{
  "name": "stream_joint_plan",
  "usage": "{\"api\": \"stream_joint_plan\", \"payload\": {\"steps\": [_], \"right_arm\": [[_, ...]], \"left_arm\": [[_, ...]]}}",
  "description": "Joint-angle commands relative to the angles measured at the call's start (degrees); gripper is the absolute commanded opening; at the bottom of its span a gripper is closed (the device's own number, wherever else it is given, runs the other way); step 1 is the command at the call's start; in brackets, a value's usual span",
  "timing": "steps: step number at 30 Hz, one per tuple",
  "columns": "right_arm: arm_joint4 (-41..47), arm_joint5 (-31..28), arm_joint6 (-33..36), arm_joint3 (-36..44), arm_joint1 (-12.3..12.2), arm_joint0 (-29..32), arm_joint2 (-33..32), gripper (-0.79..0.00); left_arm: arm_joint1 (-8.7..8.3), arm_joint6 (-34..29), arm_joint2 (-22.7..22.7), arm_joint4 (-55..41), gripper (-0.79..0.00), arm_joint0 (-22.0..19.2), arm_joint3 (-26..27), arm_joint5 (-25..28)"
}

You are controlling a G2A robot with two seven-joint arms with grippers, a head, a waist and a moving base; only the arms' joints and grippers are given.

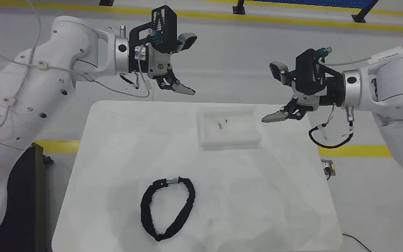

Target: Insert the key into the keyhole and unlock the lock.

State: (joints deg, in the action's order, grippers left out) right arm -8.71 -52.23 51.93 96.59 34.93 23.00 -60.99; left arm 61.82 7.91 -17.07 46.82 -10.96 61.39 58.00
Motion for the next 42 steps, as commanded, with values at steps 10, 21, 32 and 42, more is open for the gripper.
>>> {"api": "stream_joint_plan", "payload": {"steps": [10, 21, 32, 42], "right_arm": [[0.0, 0.0, 0.0, 0.0, 0.0, 0.0, 0.0, 0.0], [-5.94, 5.69, -7.84, -6.45, 2.09, 4.16, 6.5, 0.0], [-8.7, 11.73, -14.49, -14.27, 7.16, 2.9, 16.47, 0.0], [-10.06, 23.49, -13.66, -22.38, 14.15, -0.44, 27.04, 0.0]], "left_arm": [[0.0, 0.0, 0.0, 0.0, -0.001, 0.0, 0.0, 0.0], [0.0, 0.0, 0.0, 0.0, 0.0, 0.0, 0.0, 0.0], [0.0, 0.0, 0.0, 0.0, 0.0, 0.0, 0.0, 0.0], [0.0, 0.0, 0.0, 0.0, 0.0, 0.0, 0.0, 0.0]]}}
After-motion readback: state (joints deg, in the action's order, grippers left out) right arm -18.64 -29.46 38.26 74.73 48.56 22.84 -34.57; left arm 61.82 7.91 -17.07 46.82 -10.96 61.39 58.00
